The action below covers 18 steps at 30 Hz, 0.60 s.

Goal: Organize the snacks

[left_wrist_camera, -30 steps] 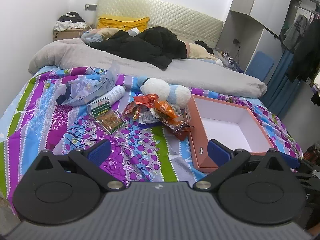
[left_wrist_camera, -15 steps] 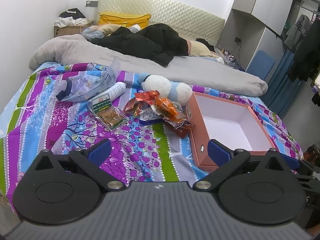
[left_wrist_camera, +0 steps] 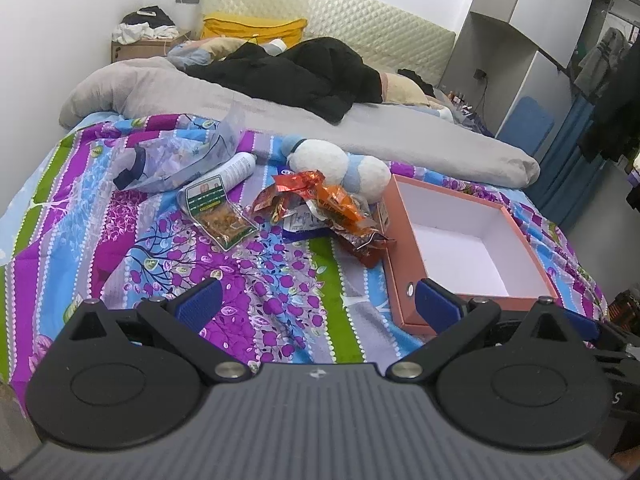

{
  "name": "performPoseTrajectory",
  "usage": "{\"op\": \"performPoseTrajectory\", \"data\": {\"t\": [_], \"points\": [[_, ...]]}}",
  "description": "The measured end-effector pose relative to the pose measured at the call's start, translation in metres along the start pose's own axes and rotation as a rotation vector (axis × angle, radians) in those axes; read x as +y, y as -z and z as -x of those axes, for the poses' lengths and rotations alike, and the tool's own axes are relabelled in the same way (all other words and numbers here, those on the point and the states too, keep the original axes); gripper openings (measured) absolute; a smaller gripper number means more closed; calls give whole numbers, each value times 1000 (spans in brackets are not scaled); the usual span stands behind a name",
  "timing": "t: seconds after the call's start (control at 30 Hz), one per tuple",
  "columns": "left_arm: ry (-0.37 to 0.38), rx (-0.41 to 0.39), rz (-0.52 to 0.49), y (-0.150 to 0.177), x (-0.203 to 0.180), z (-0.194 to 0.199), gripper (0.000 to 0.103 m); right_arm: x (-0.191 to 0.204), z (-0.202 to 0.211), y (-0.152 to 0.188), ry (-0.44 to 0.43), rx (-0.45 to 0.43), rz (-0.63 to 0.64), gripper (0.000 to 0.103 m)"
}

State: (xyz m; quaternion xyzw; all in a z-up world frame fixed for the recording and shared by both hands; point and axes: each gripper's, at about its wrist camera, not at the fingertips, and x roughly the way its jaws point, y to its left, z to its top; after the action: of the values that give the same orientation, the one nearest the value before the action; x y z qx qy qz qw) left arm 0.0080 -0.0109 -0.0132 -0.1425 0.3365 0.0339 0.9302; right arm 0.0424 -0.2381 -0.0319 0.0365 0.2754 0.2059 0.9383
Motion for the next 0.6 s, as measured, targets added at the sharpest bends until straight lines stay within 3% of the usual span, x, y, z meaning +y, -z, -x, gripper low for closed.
{"op": "performPoseTrajectory", "data": {"t": [0.33,0.6], "points": [[-5,42,15,0,11,-26,103,-1,-17,-2,-15,28,0,103],[-6,97,55,-6,33,-81,103,-2,-51,-9,-14,47,32,103]]}}
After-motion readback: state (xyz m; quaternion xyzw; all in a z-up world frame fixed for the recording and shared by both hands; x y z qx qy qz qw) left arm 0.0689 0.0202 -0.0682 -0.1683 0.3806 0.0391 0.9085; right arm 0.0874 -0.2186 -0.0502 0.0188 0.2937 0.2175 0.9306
